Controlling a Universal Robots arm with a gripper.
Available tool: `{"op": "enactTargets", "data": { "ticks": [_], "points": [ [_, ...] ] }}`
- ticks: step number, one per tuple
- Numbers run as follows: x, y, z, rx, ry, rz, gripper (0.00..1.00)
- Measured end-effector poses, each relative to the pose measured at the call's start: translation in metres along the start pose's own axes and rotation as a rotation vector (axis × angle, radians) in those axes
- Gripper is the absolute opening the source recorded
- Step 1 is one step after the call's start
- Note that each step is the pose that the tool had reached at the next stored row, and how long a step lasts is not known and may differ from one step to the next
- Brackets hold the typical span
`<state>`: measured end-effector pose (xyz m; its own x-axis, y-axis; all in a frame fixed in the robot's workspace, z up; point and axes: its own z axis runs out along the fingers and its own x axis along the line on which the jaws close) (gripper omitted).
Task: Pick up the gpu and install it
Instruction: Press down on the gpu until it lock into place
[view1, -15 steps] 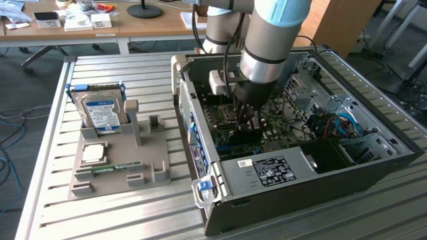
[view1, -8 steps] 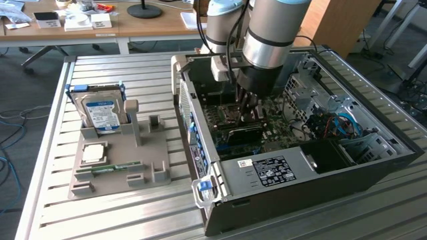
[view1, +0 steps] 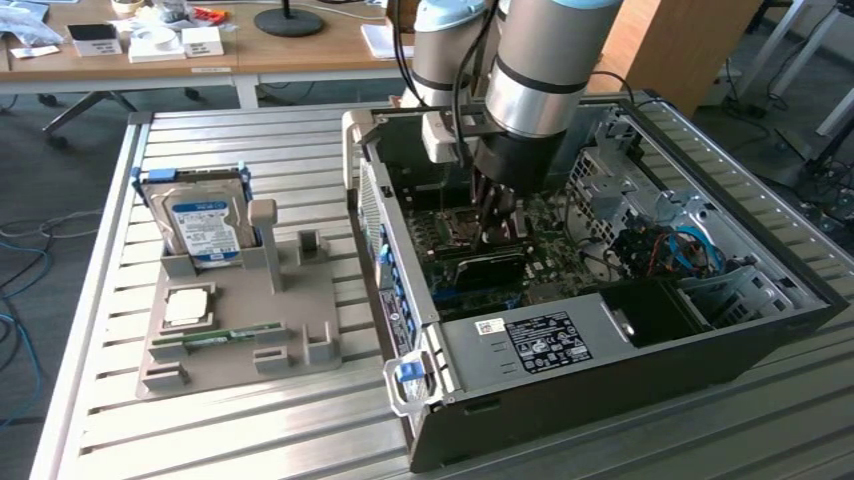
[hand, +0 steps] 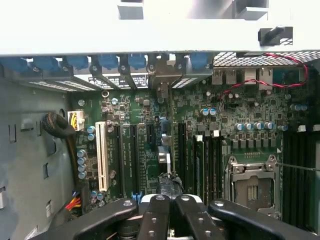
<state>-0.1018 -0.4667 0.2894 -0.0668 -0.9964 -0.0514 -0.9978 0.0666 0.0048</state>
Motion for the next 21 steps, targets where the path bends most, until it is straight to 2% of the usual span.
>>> {"op": "enactTargets", "data": {
  "ticks": [21],
  "points": [
    [-0.0026,0.0,0.0036,0.0,0.0001,0.0,0.11]
  ]
}}
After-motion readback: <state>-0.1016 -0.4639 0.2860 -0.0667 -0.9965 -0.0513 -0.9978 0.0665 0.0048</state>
